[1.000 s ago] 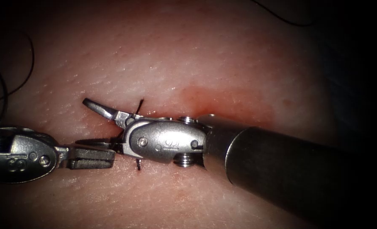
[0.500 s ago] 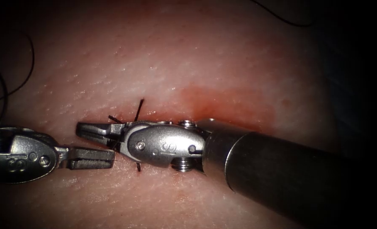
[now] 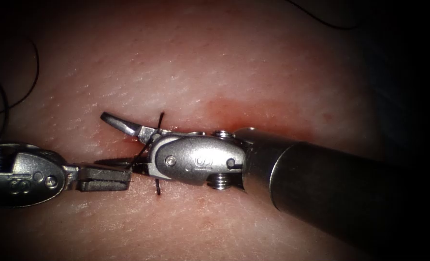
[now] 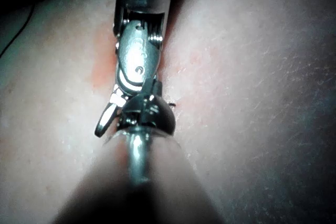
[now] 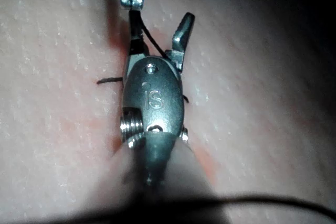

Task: Wound Closure
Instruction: Cut the suture with the right gripper

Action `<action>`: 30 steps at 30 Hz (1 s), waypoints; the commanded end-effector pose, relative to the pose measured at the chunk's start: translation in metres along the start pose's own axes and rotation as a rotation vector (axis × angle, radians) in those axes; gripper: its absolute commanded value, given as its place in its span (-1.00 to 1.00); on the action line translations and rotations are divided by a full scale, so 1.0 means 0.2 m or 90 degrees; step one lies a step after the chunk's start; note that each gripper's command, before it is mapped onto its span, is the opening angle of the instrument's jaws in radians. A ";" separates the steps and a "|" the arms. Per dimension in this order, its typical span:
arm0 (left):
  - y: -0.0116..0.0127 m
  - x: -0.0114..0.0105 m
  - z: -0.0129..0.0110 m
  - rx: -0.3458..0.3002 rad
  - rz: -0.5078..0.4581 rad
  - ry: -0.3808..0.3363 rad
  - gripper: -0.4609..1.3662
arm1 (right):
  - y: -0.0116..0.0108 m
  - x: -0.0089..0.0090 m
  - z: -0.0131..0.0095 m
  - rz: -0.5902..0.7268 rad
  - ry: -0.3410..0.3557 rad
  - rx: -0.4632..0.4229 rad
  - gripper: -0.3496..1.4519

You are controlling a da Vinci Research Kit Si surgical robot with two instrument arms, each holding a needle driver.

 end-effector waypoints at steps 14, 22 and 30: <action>0.000 -0.005 -0.007 -0.010 0.004 0.001 -0.88 | 0.002 -0.002 -0.009 0.000 -0.008 -0.005 0.99; -0.002 -0.007 -0.015 0.002 0.004 -0.001 -0.88 | 0.002 -0.002 -0.018 0.000 -0.009 -0.002 0.99; 0.000 -0.007 -0.013 0.008 0.005 -0.003 -0.88 | 0.009 -0.001 -0.040 0.007 -0.012 0.001 0.93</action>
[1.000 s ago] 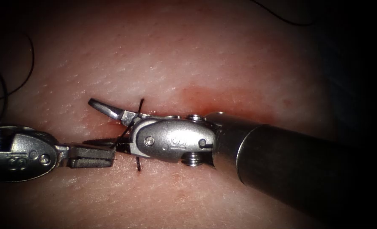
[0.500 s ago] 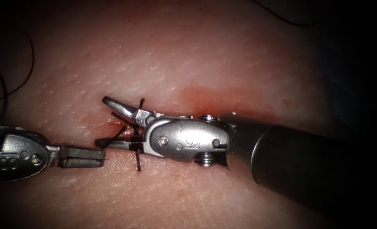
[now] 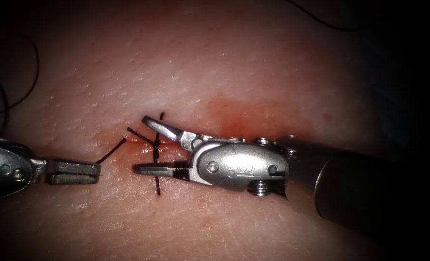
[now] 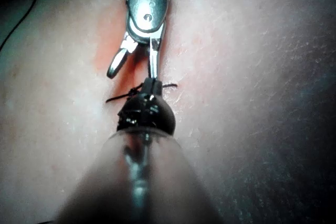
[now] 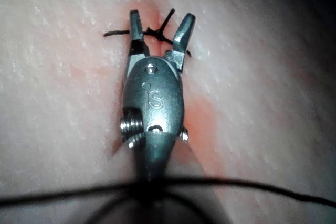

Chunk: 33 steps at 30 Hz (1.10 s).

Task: Wound Closure
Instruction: Cut the suture with the right gripper, then set down the cut suture end from the left tool

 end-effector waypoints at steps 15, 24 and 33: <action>0.002 0.023 0.027 0.029 0.001 0.043 -0.88 | 0.054 0.009 -0.060 0.029 -0.010 -0.074 0.80; 0.013 0.047 0.067 0.026 0.011 0.135 -0.88 | 0.068 0.002 -0.078 0.026 -0.052 -0.106 0.80; 0.035 0.049 0.108 -0.011 -0.016 0.175 -0.88 | 0.070 0.000 -0.082 0.024 -0.065 -0.116 0.81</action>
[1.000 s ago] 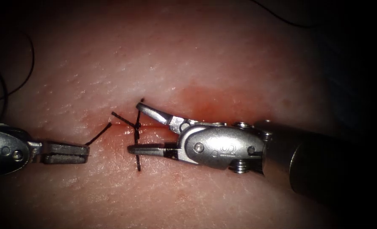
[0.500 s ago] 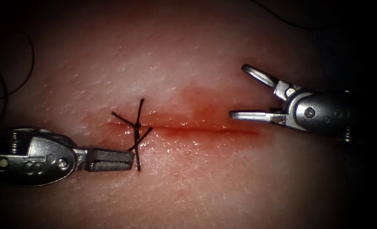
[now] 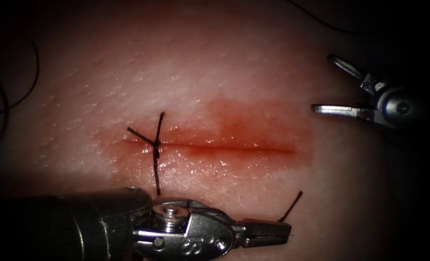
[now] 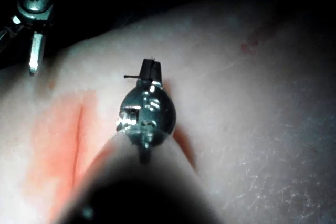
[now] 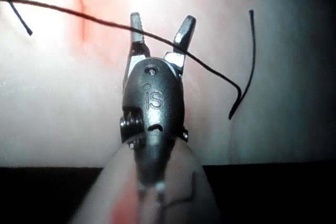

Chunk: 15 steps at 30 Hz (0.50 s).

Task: Wound Closure
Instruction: Set down the cut suture end from the left tool

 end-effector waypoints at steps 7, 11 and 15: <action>0.011 -0.012 0.022 -0.035 -0.102 0.029 -0.88 | -0.001 0.000 0.001 0.000 -0.001 0.000 0.82; 0.017 -0.021 0.029 -0.044 -0.165 0.034 -0.88 | -0.003 -0.001 0.001 -0.002 0.000 -0.001 0.83; 0.019 -0.027 0.031 -0.048 -0.203 0.035 -0.86 | -0.005 -0.002 0.002 -0.004 0.000 -0.003 0.86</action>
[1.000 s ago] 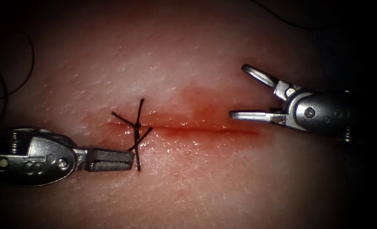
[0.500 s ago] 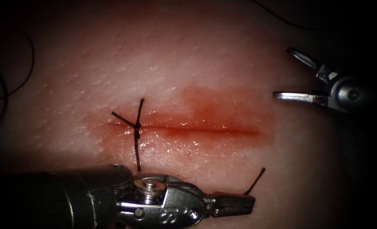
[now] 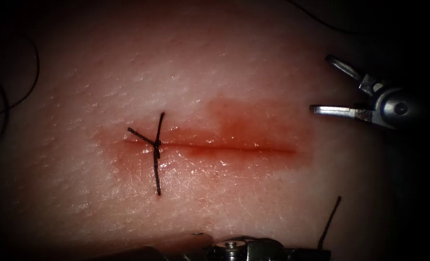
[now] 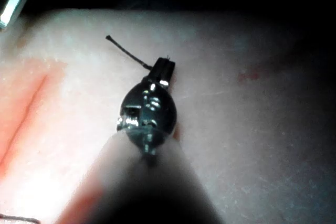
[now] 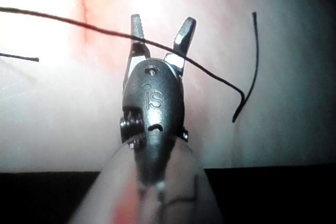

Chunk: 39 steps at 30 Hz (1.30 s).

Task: Wound Closure
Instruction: Set down the cut suture end from the left tool

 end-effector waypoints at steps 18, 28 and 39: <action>0.005 -0.008 -0.020 0.030 -0.061 -0.114 -0.14 | -0.008 -0.001 0.005 -0.007 0.000 -0.006 0.92; 0.001 -0.002 -0.035 0.048 -0.047 -0.145 0.39 | -0.011 -0.001 0.006 -0.009 0.000 -0.008 0.95; -0.007 0.004 -0.050 0.054 -0.026 -0.155 0.51 | -0.012 -0.001 0.007 -0.010 0.000 -0.010 0.97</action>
